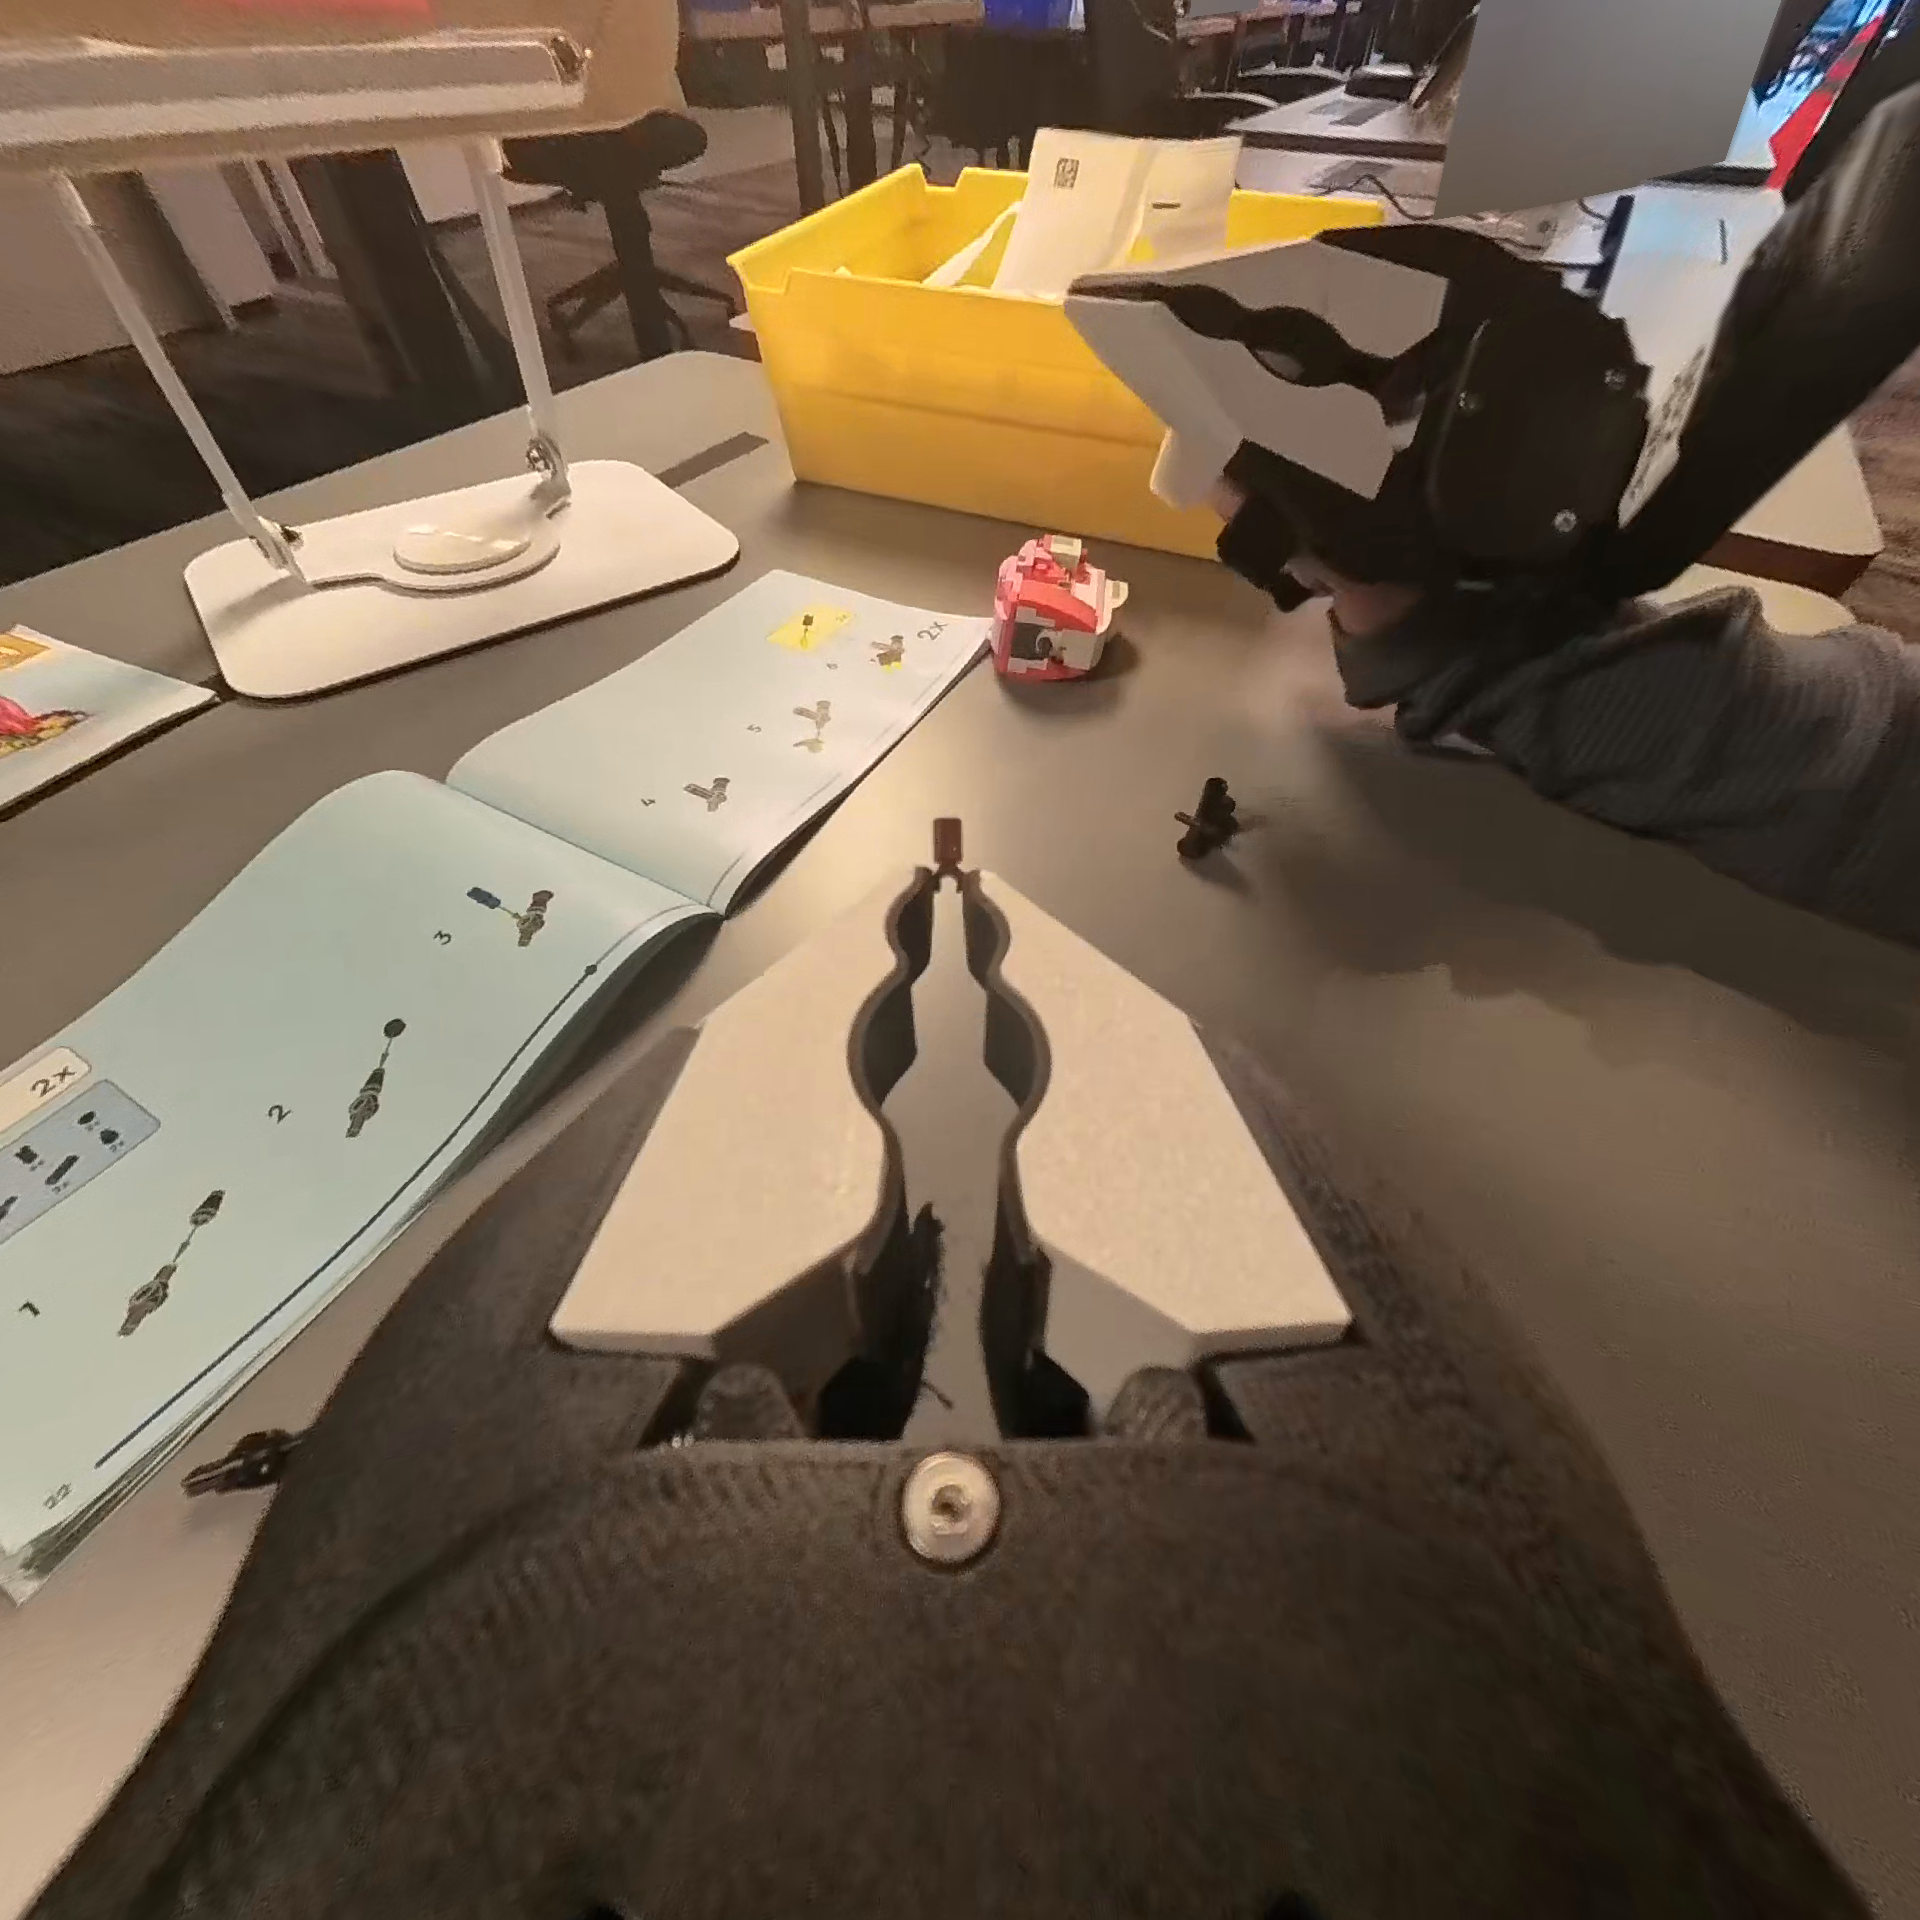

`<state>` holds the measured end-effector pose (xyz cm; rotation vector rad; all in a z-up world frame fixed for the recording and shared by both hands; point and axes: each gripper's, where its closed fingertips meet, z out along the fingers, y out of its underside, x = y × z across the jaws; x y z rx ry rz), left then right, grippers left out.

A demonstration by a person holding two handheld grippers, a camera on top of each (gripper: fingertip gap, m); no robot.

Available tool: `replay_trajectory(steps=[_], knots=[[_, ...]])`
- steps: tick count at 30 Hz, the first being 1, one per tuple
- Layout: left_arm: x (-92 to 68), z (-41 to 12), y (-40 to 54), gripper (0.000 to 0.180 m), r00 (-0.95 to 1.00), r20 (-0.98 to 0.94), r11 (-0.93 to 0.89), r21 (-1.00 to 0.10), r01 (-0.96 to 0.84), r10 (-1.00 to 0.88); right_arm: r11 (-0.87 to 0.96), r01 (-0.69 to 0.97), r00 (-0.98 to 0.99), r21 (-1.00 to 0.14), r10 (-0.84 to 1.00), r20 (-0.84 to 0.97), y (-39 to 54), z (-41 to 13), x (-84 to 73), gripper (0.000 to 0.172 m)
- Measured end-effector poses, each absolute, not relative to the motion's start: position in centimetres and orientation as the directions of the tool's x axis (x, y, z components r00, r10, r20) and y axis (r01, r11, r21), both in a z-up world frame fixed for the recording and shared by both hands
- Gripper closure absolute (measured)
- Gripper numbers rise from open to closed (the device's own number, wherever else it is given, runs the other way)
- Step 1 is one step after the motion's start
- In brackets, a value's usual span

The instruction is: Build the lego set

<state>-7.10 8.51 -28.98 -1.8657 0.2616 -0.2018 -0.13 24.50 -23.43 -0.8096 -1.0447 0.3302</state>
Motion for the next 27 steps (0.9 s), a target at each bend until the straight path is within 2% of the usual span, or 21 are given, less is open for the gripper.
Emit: replay_trajectory(steps=[5,8,10,14,17,19,24,27], knots=[[-6.7,-29.3,8.8,0.175,0.957,-0.016,-0.293,-0.95,-0.105,-0.29,0.63,0.127,0.524,-0.766,0.613,0.591,25.7,-23.5,0.3,0.172],[-6.5,-29.1,8.7,0.176,0.954,-0.026,-0.279,-0.953,-0.114,-0.3,0.623,0.08,0.467,-0.778,0.666,0.581,24.6,-23.6,-0.2,0.172],[-6.3,-29.0,8.7,0.176,0.952,-0.041,-0.266,-0.956,-0.126,-0.304,0.574,0.014,0.338,-0.819,0.768,0.544,22.8,-24.1,-1.2,0.172],[-5.6,-28.8,8.7,0.176,0.938,-0.087,-0.238,-0.956,-0.173,-0.334,0.337,-0.094,-0.099,-0.937,0.933,0.345,16.8,-25.1,-2.4,0.169],[-4.6,-28.4,8.5,0.176,0.916,-0.148,-0.185,-0.956,-0.229,-0.373,0.147,-0.042,-0.416,-0.988,0.897,0.151,12.3,-25.6,-1.9,0.166],[-3.7,-28.0,8.2,0.176,0.888,-0.226,-0.129,-0.946,-0.299,-0.402,0.049,0.025,-0.534,-0.998,0.845,0.029,10.3,-25.8,-1.7,0.163],[-2.8,-28.6,8.2,0.176,0.781,-0.509,-0.053,-0.825,-0.563,-0.362,-0.085,0.14,-0.592,-0.987,0.791,-0.152,8.9,-26.1,-2.0,0.157],[-2.2,-29.2,8.3,0.176,0.722,-0.593,-0.042,-0.762,-0.647,-0.356,-0.112,0.214,-0.589,-0.97,0.778,-0.219,8.6,-27.0,-2.3,0.158]])
